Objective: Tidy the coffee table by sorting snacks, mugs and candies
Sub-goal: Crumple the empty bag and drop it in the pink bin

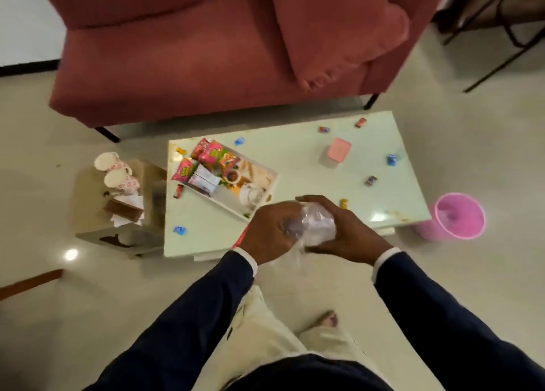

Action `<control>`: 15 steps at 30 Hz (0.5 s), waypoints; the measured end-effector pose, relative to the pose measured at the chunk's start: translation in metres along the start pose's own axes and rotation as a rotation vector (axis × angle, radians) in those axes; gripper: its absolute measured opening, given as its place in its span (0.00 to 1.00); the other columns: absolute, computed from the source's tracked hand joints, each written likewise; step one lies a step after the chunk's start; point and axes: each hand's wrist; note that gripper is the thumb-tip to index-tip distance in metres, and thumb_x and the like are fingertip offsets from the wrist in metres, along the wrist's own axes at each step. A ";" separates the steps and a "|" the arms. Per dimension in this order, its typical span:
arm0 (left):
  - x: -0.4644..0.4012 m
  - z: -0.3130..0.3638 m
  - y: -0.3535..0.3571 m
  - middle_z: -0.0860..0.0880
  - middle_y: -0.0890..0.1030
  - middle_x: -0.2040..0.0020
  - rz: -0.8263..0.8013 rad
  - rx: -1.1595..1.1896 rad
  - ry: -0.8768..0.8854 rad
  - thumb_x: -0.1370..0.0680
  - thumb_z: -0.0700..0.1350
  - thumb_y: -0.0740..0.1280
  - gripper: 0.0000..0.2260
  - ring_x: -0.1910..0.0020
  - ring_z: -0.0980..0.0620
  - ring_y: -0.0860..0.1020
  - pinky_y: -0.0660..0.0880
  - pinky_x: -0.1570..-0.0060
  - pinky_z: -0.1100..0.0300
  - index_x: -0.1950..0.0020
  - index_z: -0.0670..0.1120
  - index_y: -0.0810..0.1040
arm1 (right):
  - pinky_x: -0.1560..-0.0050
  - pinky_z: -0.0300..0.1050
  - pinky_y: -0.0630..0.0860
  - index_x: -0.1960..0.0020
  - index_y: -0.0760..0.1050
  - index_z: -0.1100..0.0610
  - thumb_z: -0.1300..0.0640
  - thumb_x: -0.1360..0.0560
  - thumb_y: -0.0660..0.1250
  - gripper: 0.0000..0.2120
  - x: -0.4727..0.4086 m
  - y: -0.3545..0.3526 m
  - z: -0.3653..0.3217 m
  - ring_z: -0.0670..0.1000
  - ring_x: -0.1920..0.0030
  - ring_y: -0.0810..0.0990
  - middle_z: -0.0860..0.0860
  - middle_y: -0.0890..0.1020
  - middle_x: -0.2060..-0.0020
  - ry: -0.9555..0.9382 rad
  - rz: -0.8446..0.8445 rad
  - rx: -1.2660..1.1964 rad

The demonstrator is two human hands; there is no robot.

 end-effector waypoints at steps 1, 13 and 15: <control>-0.004 0.015 0.017 0.59 0.79 0.55 0.044 0.050 0.017 0.32 0.33 0.75 0.16 0.54 0.60 0.81 0.75 0.54 0.69 0.49 0.48 0.79 | 0.41 0.43 0.77 0.31 0.69 0.36 0.42 0.35 0.80 0.35 0.020 -0.008 0.008 0.40 0.41 0.80 0.38 0.81 0.41 0.055 0.075 -0.108; -0.030 0.092 0.187 0.38 0.78 0.33 -0.335 0.932 -0.738 0.39 0.70 0.78 0.50 0.47 0.42 0.84 0.82 0.59 0.51 0.23 0.50 0.66 | 0.34 0.42 0.75 0.30 0.66 0.31 0.48 0.25 0.72 0.28 0.137 -0.052 0.073 0.38 0.34 0.75 0.38 0.76 0.33 0.188 0.799 -0.596; -0.049 0.098 0.213 0.42 0.81 0.34 -0.279 1.037 -0.802 0.39 0.70 0.78 0.46 0.41 0.44 0.84 0.82 0.53 0.51 0.26 0.51 0.71 | 0.31 0.36 0.71 0.27 0.64 0.36 0.48 0.26 0.73 0.32 0.139 -0.058 0.084 0.35 0.31 0.70 0.42 0.69 0.29 0.231 0.793 -0.282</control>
Point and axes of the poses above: each hand's wrist, its own x-axis away from the middle knuckle, its own y-axis out of the palm, z = x × y
